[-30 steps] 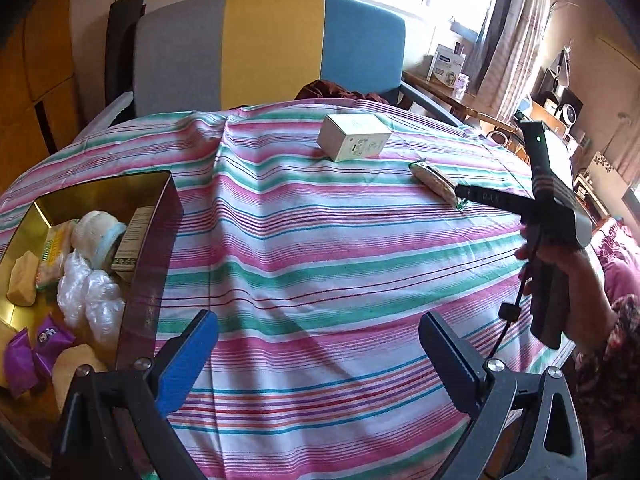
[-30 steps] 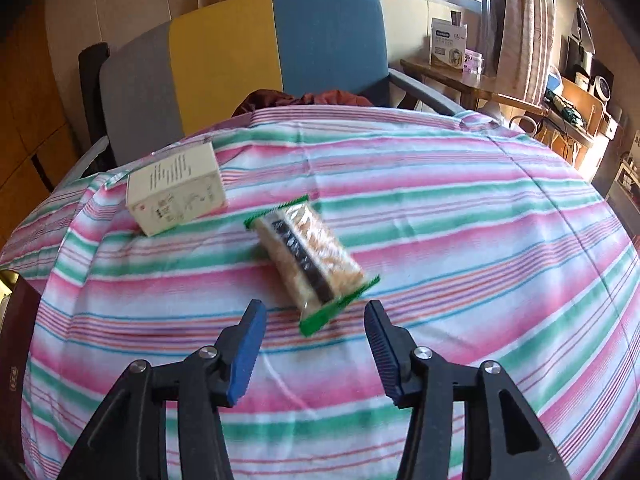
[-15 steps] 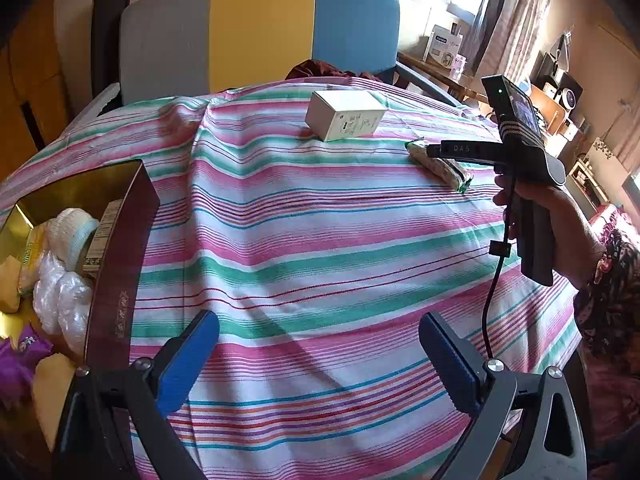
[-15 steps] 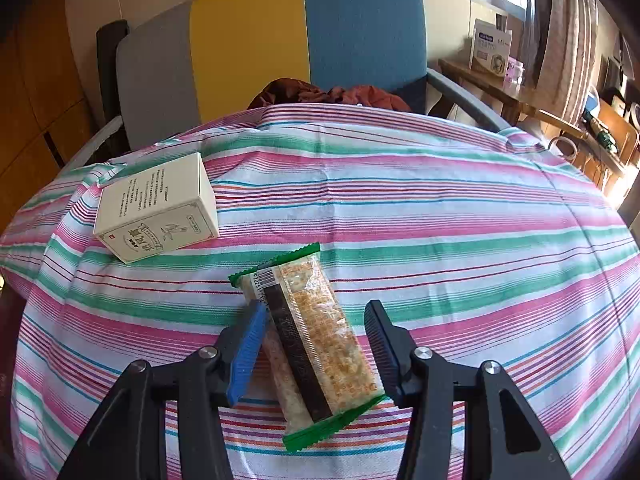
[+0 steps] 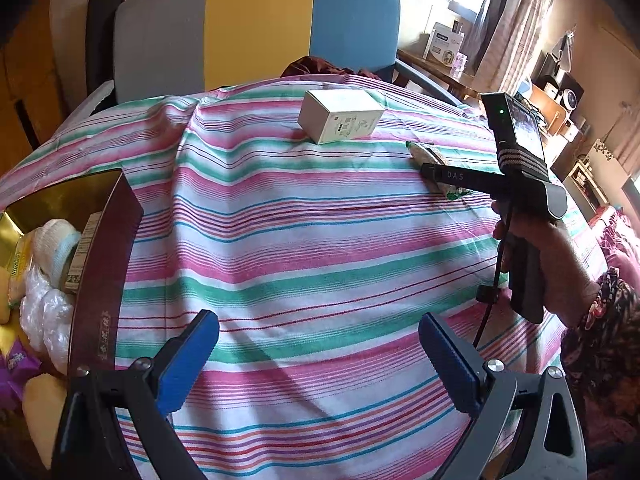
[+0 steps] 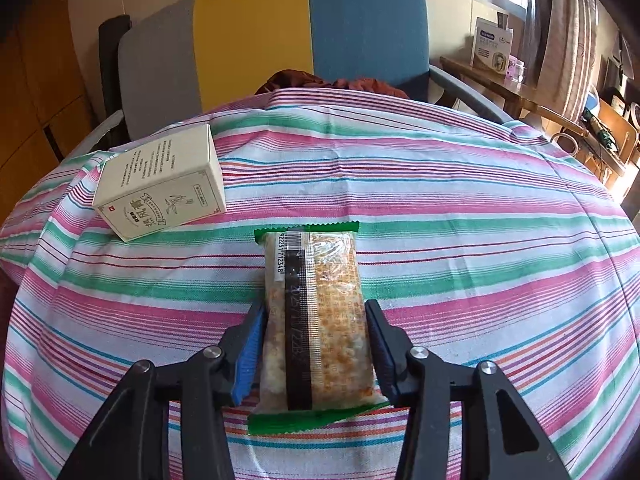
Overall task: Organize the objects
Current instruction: 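Move the right tool to the wrapped biscuit packet and grasp it, then grasp the white cardboard box with the left tool while holding the packet in the right tool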
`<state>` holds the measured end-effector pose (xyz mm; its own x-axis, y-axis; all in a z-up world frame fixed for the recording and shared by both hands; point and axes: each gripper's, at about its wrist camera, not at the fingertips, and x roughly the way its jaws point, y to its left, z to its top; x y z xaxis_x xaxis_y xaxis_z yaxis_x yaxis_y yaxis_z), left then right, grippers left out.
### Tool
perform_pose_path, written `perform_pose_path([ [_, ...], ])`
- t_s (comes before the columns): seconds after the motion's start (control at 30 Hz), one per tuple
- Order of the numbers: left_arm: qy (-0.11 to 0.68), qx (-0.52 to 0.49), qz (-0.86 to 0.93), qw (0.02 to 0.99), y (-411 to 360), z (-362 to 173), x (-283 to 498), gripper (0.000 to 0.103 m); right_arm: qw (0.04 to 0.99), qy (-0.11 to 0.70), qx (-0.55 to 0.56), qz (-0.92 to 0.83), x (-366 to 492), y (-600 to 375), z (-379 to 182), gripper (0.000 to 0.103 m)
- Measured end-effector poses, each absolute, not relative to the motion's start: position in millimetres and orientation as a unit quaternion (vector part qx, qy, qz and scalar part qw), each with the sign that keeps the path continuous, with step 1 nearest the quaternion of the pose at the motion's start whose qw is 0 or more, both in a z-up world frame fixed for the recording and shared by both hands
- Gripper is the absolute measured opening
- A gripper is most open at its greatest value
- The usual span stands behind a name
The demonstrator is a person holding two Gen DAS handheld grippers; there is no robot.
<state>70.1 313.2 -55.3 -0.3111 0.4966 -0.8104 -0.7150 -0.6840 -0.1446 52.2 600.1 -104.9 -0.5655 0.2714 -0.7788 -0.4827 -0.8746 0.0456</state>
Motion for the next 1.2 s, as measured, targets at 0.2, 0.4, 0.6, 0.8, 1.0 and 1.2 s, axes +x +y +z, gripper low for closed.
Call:
perform_pose_path([
  [0.2,0.140,-0.427,0.810,0.376,342.3,-50.1,52.9,0.101,0.251,0.152,-0.399,0.869,72.7,598.3,-104.8,0.046],
  [0.4,0.174,-0.424,0.813,0.359,388.0,-56.4,9.8,0.101,0.311,0.146,-0.369,0.864,90.5,594.0,-100.5,0.046],
  [0.6,0.222,-0.381,0.813,0.379,439.2,-48.9,-17.1,0.101,0.332,0.144,-0.352,0.863,96.5,595.6,-97.2,0.046],
  [0.8,0.286,-0.287,0.826,0.393,486.4,-33.5,-37.7,0.103,0.336,0.148,-0.348,0.863,97.7,596.8,-100.2,0.046],
  [1.0,0.299,-0.319,0.807,0.397,516.0,-52.0,-73.9,0.103,0.338,0.145,-0.344,0.864,98.4,595.4,-101.8,0.046],
  [1.2,0.255,-0.380,0.761,0.460,517.5,-67.3,-68.3,0.073,0.338,0.147,-0.341,0.865,98.9,596.4,-103.2,0.046],
])
